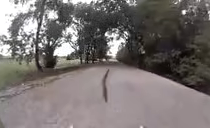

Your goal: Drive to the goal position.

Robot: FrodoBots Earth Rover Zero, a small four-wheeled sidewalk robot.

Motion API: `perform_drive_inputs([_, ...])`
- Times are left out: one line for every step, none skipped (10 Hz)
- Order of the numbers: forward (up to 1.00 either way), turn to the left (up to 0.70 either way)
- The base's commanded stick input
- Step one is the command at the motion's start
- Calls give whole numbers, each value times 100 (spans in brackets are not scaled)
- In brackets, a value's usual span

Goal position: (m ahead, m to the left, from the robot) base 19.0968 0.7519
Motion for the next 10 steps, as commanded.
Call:
perform_drive_inputs([70, 12])
perform_drive_inputs([70, 16])
perform_drive_inputs([70, 20])
perform_drive_inputs([70, 24])
perform_drive_inputs([70, 28])
perform_drive_inputs([70, 29])
perform_drive_inputs([70, 23])
perform_drive_inputs([70, 7])
perform_drive_inputs([70, 0])
perform_drive_inputs([70, 0])
